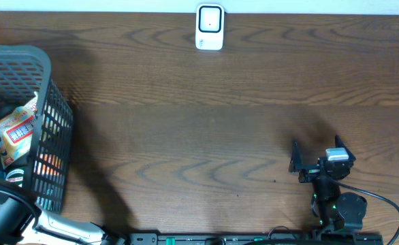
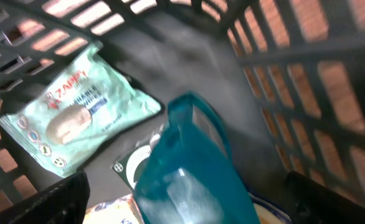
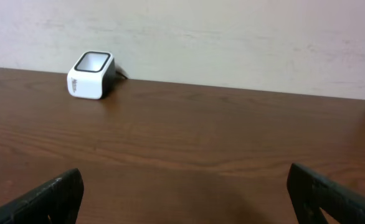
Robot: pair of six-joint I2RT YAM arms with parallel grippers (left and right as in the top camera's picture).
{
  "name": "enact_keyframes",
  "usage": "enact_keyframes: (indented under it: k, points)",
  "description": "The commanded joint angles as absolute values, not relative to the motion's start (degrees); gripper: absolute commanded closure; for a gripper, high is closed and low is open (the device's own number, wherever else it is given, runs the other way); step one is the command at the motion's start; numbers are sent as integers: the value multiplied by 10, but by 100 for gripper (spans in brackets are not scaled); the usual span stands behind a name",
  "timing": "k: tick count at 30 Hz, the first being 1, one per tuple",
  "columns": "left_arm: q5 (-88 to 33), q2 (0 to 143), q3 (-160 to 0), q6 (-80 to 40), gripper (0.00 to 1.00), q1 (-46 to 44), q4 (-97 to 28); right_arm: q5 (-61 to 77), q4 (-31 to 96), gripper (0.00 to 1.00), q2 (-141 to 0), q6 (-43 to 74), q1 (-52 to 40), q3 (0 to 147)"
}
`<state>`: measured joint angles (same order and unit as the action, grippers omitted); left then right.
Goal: Scan the item barcode
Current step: 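Reach the left gripper into the basket and grasp the teal bottle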
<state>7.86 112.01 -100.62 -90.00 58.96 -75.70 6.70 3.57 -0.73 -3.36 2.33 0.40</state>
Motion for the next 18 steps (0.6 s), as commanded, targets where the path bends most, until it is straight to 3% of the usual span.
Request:
enact_keyframes:
  k: [1,4,12,18]
  points:
    - [93,1131,-999,-904,12,573,-755,66,37,1,-6,-33,19,3]
    - [101,1131,-986,-908,21,566,-756,66,37,1,-6,-33,19,3]
    - [140,1131,-965,-914,34,565,-774,66,37,1,-6,-33,19,3]
    - [158,1131,-965,-914,53,565,-796,66,37,1,-6,-33,19,3]
